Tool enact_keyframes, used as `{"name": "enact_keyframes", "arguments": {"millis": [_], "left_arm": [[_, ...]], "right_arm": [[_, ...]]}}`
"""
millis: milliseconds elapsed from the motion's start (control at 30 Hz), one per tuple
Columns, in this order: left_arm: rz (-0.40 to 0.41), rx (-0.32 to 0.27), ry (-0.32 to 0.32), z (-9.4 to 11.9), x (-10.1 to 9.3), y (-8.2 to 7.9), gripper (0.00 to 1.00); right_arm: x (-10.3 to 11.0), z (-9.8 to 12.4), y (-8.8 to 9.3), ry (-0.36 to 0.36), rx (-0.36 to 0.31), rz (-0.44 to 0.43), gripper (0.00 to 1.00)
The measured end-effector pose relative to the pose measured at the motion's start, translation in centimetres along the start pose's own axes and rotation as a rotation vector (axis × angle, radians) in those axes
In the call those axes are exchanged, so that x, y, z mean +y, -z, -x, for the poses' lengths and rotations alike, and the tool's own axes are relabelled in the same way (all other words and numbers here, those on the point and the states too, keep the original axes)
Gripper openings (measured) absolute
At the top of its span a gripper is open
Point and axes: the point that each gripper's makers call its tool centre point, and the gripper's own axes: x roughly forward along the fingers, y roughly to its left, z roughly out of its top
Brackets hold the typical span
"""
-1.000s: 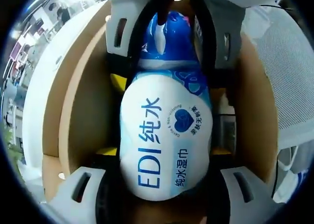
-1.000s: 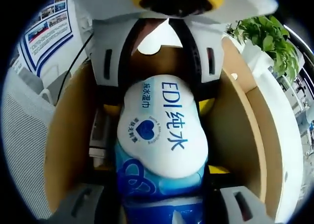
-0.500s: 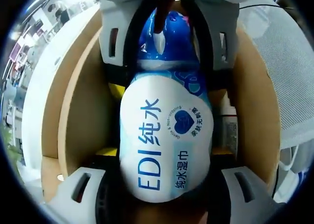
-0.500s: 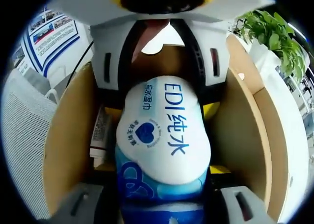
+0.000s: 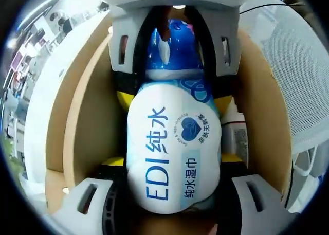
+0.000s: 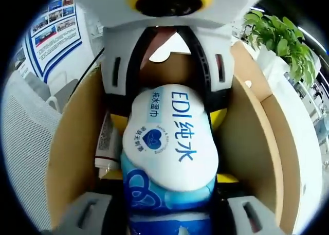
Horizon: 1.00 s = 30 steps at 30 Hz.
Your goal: Operate the shoe box by opening the lid, removing the specified soft item, and placing it in the target area until the item is outside and the box remains undamaged.
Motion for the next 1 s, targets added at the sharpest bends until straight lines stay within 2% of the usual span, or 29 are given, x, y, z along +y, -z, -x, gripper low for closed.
{"name": "enact_keyframes", "arguments": {"millis": [200,400,433,467,700,800,1000], "left_arm": [[-0.004,0.01,0.0,1.3,-0.3,-0.7,0.68],[-0.004,-0.035,-0.017,3.4,-0.1,-2.4,0.67],[-0.026,-0.04,-0.025,3.7,-0.2,-2.9,0.63],[-0.016,-0.013,-0.037,3.5,-0.3,-2.5,0.63],[-0.017,-0.011,-0.024,3.5,-1.5,-2.6,0.62],[-0.012,-0.021,-0.027,3.9,-1.7,-3.1,0.62],[-0.026,-0.039,-0.04,4.7,-1.8,-5.2,0.62]], "right_arm": [[0.5,1.5,-0.9,-0.017,-0.029,-0.015,0.57],[0.4,3.8,-2.0,-0.008,-0.061,0.024,0.56],[0.3,4.1,-2.1,-0.011,-0.06,0.016,0.56],[0.3,4.3,-2.3,-0.006,-0.074,0.013,0.56],[0.9,5.3,-2.9,0.004,-0.083,0.022,0.54],[1.0,6.1,-3.1,0.008,-0.094,0.022,0.53],[1.2,8.4,-2.8,0.033,-0.099,0.034,0.53]]}}
